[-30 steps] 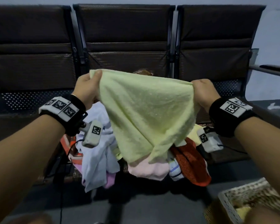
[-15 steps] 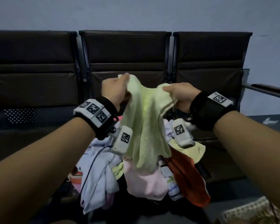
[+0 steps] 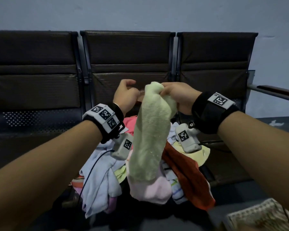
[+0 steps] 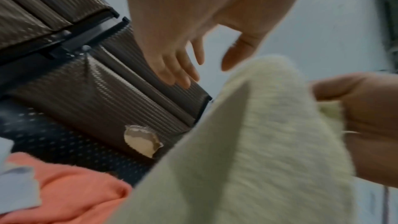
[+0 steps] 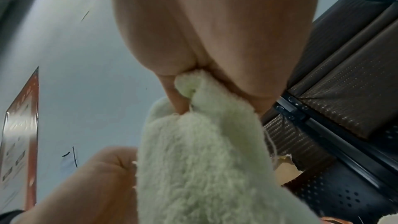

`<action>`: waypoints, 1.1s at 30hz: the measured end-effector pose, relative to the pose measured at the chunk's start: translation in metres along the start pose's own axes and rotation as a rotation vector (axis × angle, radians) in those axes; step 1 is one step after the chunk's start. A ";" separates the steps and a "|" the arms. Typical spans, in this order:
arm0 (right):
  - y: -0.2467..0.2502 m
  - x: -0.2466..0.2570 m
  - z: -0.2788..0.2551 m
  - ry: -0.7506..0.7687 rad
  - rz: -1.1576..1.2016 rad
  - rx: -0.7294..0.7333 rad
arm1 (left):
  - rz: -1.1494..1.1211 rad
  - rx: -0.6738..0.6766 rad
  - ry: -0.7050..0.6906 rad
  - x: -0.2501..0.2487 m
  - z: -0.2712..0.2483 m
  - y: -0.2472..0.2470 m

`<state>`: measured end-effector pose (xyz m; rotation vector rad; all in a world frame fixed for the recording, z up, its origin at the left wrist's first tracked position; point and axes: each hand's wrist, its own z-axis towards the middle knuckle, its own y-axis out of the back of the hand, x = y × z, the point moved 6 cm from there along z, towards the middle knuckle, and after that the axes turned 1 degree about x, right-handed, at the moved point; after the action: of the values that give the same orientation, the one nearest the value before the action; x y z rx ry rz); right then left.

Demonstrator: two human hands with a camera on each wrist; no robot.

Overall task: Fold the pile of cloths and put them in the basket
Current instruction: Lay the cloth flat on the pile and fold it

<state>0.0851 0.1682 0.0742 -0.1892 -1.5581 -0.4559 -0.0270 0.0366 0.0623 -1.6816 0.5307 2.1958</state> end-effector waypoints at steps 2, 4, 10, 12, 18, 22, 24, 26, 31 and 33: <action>-0.001 -0.003 0.004 0.009 0.007 0.062 | -0.074 0.246 0.140 0.020 0.009 -0.013; 0.002 -0.008 0.011 0.019 0.007 0.061 | -0.121 0.523 0.298 0.036 0.010 -0.028; 0.055 -0.033 0.033 -0.052 -0.558 -0.100 | 0.015 0.388 0.128 0.046 0.055 -0.036; 0.071 -0.043 0.042 -0.081 -0.835 -0.132 | 0.114 0.292 -0.004 0.039 0.072 -0.045; 0.119 -0.020 0.047 0.264 -0.590 -0.685 | -0.070 0.214 -0.199 0.004 0.096 -0.062; 0.105 -0.015 0.037 0.423 -0.473 -0.659 | -0.209 0.260 -0.183 -0.002 0.086 -0.049; 0.094 -0.034 0.032 0.380 -0.472 -0.575 | -0.206 0.273 -0.100 0.019 0.075 -0.042; 0.082 -0.066 0.026 0.292 -0.541 -0.451 | -0.178 0.321 0.015 0.052 0.054 -0.036; 0.049 -0.162 0.001 -0.015 -0.694 0.029 | 0.108 0.500 0.279 0.149 -0.005 -0.025; 0.041 -0.194 -0.011 -0.133 -0.738 0.178 | 0.230 0.616 0.381 0.181 -0.022 -0.022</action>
<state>0.1210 0.2319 -0.1107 0.5227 -1.7643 -0.8835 -0.0439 0.0512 -0.1205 -1.7293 1.3941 1.5796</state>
